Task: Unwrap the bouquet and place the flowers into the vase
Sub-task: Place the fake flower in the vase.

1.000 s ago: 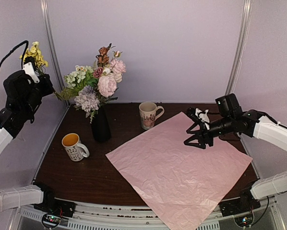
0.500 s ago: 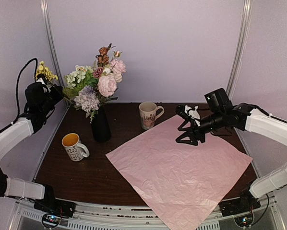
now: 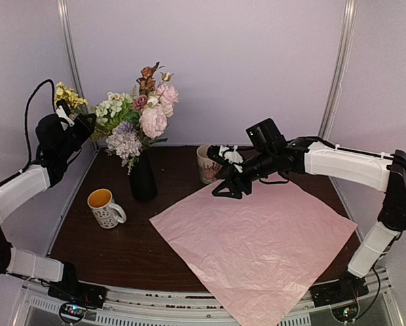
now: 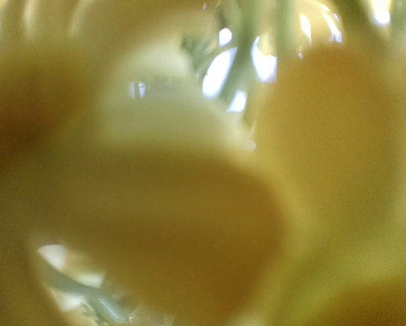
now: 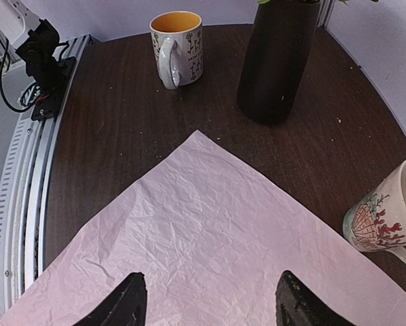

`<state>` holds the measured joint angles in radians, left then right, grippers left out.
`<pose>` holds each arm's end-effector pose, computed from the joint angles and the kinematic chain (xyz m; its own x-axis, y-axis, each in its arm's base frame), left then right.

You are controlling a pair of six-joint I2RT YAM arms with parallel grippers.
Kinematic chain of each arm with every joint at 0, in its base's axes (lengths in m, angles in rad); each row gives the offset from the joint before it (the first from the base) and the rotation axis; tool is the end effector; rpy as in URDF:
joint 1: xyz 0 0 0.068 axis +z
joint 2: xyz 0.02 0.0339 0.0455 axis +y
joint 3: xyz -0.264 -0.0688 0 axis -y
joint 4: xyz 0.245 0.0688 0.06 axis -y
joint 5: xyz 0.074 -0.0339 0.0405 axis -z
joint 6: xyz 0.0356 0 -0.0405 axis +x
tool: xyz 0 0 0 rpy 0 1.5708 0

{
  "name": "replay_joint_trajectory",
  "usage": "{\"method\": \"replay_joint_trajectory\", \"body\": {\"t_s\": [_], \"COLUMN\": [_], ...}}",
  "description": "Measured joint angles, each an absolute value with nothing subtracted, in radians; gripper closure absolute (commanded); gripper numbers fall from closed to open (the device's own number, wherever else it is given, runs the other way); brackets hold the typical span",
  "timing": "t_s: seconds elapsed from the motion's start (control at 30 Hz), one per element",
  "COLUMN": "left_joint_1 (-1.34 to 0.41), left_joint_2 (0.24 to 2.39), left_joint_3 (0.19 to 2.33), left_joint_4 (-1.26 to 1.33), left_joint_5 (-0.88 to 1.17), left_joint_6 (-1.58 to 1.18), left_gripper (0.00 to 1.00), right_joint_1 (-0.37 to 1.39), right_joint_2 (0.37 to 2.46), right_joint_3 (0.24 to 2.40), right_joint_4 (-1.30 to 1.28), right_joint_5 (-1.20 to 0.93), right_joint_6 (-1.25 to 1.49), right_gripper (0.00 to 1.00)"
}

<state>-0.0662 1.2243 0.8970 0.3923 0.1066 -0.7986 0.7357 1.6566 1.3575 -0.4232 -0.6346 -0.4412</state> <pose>0.2899 -0.0230 0.3470 -0.0778 -0.7087 -0.7012 0.1662 0.6843 -0.7100 0.2612 0.2649 0.2938 -0.0716 -0.5287 -0.8458 -0.9962 0.0805 0.0340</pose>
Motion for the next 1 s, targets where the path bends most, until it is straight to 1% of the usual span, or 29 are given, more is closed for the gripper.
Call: {"method": "replay_joint_trajectory", "body": {"t_s": [0.27, 0.63, 1.0], "left_joint_1": [-0.066, -0.065, -0.065], "left_joint_2": [1.281, 1.324, 1.335], "left_joint_3": [0.911, 0.965, 0.969], "left_joint_4": [0.388, 0.285, 0.258], "left_joint_5": [0.151, 0.187, 0.206], "left_joint_6": [-0.832, -0.812, -0.787], "left_gripper": [1.0, 1.0, 1.0], "right_joint_1": [0.738, 0.8, 0.824], "right_joint_2": [1.732, 1.938, 2.009], "right_joint_3": [1.414, 1.675, 1.74], "right_joint_4": [-0.382, -0.267, -0.264], "right_joint_5": [-0.633, -0.601, -0.574], "right_joint_6": [-0.412, -0.308, -0.284], "right_gripper": [0.34, 0.34, 0.35]}}
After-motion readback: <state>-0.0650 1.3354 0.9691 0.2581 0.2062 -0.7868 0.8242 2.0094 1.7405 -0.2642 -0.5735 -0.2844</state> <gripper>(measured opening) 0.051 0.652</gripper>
